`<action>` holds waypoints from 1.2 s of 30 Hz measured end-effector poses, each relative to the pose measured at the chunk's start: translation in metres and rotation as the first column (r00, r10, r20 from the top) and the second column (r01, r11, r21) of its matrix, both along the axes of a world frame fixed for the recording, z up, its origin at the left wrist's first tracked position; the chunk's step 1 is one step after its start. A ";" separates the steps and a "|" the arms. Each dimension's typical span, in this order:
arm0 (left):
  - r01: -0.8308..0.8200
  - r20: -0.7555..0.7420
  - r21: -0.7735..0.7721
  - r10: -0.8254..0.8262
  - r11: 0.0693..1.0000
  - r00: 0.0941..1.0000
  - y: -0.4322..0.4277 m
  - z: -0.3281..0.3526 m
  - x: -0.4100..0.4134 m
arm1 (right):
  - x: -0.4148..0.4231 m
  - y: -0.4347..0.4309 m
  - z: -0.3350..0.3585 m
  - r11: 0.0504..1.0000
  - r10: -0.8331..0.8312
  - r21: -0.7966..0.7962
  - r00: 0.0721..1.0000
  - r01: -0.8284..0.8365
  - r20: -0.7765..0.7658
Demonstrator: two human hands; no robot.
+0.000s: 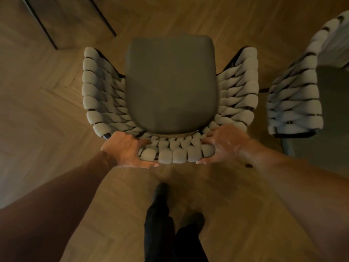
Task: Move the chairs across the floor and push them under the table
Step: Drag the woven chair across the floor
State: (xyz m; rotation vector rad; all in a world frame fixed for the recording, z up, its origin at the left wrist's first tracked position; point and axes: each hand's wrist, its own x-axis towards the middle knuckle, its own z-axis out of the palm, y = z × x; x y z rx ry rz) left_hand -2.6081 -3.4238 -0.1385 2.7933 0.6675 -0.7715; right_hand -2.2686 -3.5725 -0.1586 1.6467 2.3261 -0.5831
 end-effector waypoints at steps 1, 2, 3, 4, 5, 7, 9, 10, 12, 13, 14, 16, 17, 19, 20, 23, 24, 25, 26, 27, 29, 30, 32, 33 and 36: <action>-0.003 0.013 0.003 0.003 1.000 1.000 0.015 -0.002 0.006 | 0.010 0.022 0.001 1.000 0.018 0.022 1.000 -0.018 0.005; -0.004 0.025 0.001 0.004 1.000 1.000 0.033 -0.004 0.012 | 0.019 0.043 0.001 0.998 0.034 0.045 0.999 -0.035 0.013; -0.001 0.034 -0.002 0.001 1.000 0.999 0.052 -0.006 0.018 | 0.027 0.064 0.001 0.996 0.048 0.067 0.999 -0.050 0.023; -0.003 0.042 -0.004 0.003 1.000 0.999 0.072 -0.008 0.024 | 0.034 0.085 0.001 0.994 0.062 0.087 0.998 -0.065 0.031; -0.009 0.052 -0.001 0.009 1.000 0.999 0.092 -0.009 0.030 | 0.042 0.104 0.000 0.992 0.073 0.104 0.997 -0.077 0.039; -0.014 0.072 0.025 0.012 1.000 0.997 0.132 -0.011 0.045 | 0.056 0.143 0.002 0.989 0.072 0.127 0.996 -0.078 0.053; -0.015 0.089 0.041 0.011 0.999 0.996 0.167 -0.010 0.063 | 0.072 0.178 0.005 0.990 0.054 0.130 0.997 -0.060 0.050; -0.020 0.092 0.048 0.015 0.999 0.996 0.184 -0.010 0.072 | 0.080 0.195 0.006 0.990 0.049 0.127 0.998 -0.055 0.048; -0.039 0.100 0.034 0.035 0.999 0.994 0.217 -0.006 0.089 | 0.095 0.228 0.009 0.992 0.051 0.115 0.998 -0.055 0.035; -0.047 0.101 0.022 0.045 0.999 0.994 0.233 -0.003 0.097 | 0.103 0.243 0.011 0.993 0.050 0.108 0.998 -0.053 0.028; -0.058 0.100 0.010 0.056 0.998 0.993 0.248 -0.002 0.105 | 0.111 0.257 0.012 0.994 0.045 0.103 0.999 -0.047 0.025; -0.074 0.099 -0.009 0.075 0.997 0.992 0.275 -0.001 0.121 | 0.126 0.285 0.013 0.995 0.035 0.097 0.999 -0.037 0.022; -0.080 0.098 -0.017 0.081 0.997 0.992 0.288 0.000 0.128 | 0.133 0.299 0.014 0.996 0.031 0.085 0.999 -0.033 0.024; -0.082 0.096 -0.018 0.083 0.996 0.992 0.313 0.002 0.143 | 0.149 0.327 0.016 0.998 0.027 0.050 0.999 -0.028 0.027; -0.081 0.097 -0.016 0.082 0.997 0.992 0.325 0.002 0.151 | 0.157 0.340 0.016 0.999 0.028 0.035 0.999 -0.029 0.028; -0.090 0.103 0.005 0.089 0.996 0.991 0.368 0.001 0.175 | 0.181 0.386 0.016 0.999 0.024 0.032 0.999 -0.025 0.031; -0.094 0.110 0.008 0.093 0.996 0.990 0.383 0.001 0.184 | 0.189 0.402 0.016 0.999 0.025 0.032 0.999 -0.026 0.038; -0.097 0.116 0.010 0.096 0.995 0.989 0.395 0.002 0.191 | 0.196 0.415 0.016 0.999 0.032 0.029 0.998 -0.033 0.046; -0.098 0.119 0.013 0.096 0.995 0.988 0.409 0.003 0.200 | 0.204 0.428 0.015 0.999 0.037 0.026 0.998 -0.038 0.052; -0.097 0.118 0.017 0.095 0.995 0.989 0.423 0.002 0.210 | 0.213 0.442 0.014 0.999 0.039 0.024 0.998 -0.041 0.052; -0.101 0.121 0.021 0.098 0.995 0.988 0.449 0.002 0.226 | 0.230 0.470 0.012 0.999 0.044 0.028 0.998 -0.045 0.045; -0.104 0.124 0.023 0.100 0.994 0.987 0.461 0.002 0.234 | 0.239 0.483 0.012 0.998 0.048 0.029 0.998 -0.049 0.041; -0.111 0.130 0.030 0.106 0.993 0.986 0.488 0.000 0.252 | 0.259 0.514 0.011 0.997 0.064 0.029 0.997 -0.065 0.034; -0.118 0.134 0.033 0.113 0.992 0.985 0.501 0.000 0.260 | 0.268 0.531 0.011 0.997 0.075 0.030 0.997 -0.076 0.031; -0.152 0.146 0.024 0.147 0.988 0.978 0.545 -0.001 0.285 | 0.297 0.584 0.011 0.994 0.104 0.037 0.994 -0.106 0.036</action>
